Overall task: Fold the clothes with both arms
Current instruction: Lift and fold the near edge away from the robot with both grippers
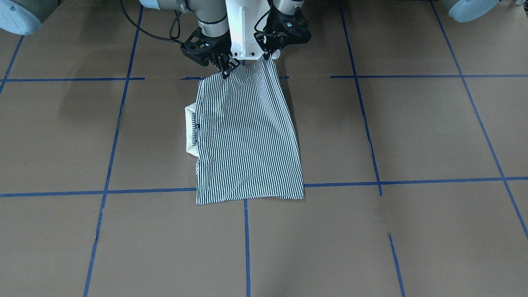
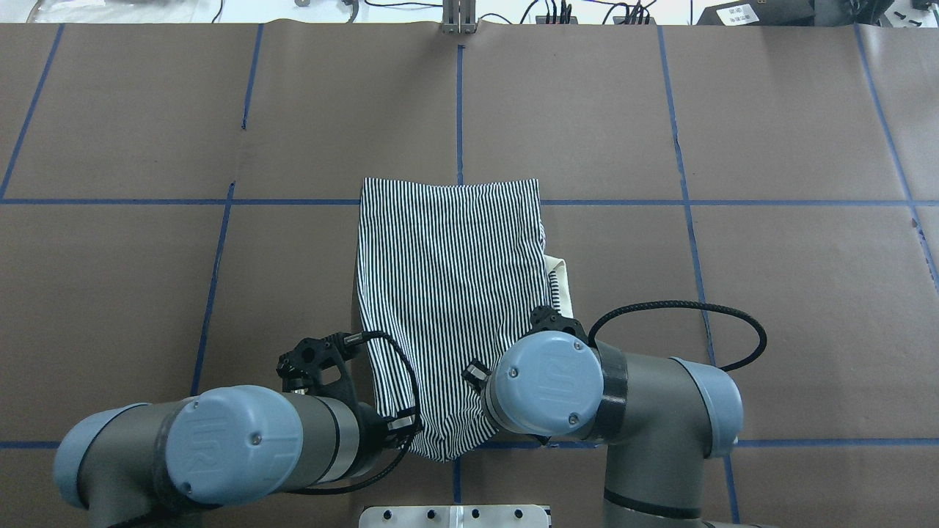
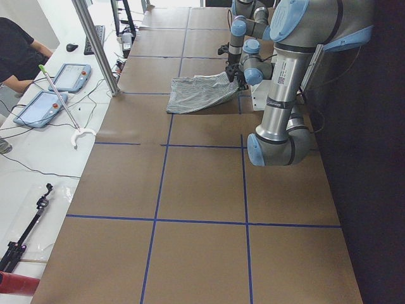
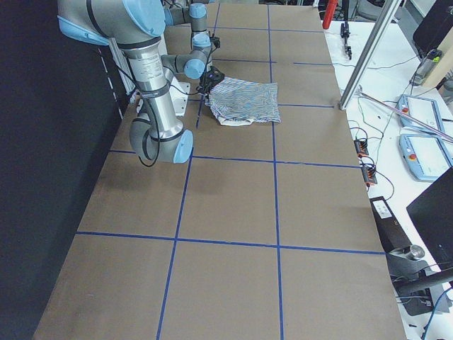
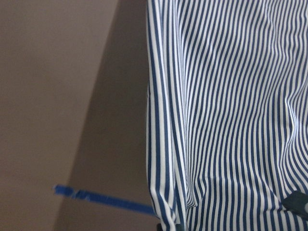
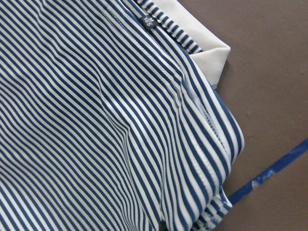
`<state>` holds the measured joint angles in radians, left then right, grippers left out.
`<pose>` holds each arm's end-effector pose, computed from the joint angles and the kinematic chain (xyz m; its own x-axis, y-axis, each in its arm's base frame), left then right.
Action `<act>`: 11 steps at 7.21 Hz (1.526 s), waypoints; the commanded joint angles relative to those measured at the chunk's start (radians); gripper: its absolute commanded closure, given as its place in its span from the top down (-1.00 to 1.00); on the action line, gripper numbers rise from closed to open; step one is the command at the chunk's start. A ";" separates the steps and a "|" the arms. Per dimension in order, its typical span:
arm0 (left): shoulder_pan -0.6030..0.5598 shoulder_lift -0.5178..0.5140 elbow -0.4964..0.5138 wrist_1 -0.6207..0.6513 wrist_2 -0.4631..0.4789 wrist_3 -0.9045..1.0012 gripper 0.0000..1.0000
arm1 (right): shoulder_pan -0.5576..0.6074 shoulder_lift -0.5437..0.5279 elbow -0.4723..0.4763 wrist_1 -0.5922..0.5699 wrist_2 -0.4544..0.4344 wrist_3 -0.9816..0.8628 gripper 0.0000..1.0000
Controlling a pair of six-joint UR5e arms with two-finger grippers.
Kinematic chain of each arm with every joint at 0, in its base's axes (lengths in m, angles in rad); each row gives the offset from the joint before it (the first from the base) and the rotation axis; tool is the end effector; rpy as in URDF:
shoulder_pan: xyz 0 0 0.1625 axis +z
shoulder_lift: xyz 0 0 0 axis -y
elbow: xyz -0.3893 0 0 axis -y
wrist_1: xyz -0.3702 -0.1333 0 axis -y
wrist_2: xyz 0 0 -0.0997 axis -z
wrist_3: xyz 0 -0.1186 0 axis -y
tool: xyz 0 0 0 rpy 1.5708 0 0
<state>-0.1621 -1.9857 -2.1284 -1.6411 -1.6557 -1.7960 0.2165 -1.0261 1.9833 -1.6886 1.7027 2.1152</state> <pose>0.4911 -0.2052 0.1863 0.4649 -0.3015 -0.8325 0.1973 0.9519 -0.2345 -0.5304 -0.2372 0.1971 0.4972 0.6350 0.5912 -0.4382 0.7719 -0.4606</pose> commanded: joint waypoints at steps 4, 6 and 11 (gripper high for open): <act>-0.093 0.005 0.025 0.029 -0.003 -0.045 -1.00 | 0.022 -0.025 0.019 0.012 -0.097 -0.079 -1.00; -0.157 -0.007 0.068 0.017 -0.004 -0.042 -1.00 | 0.061 -0.022 0.002 0.012 -0.097 -0.090 -1.00; -0.162 -0.025 0.182 -0.160 0.002 -0.221 -1.00 | 0.103 -0.006 -0.147 0.214 -0.097 -0.093 -1.00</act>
<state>-0.3220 -2.0055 -1.9565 -1.7812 -1.6565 -1.9673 0.3068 -1.0346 1.8532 -1.5043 1.6045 2.0216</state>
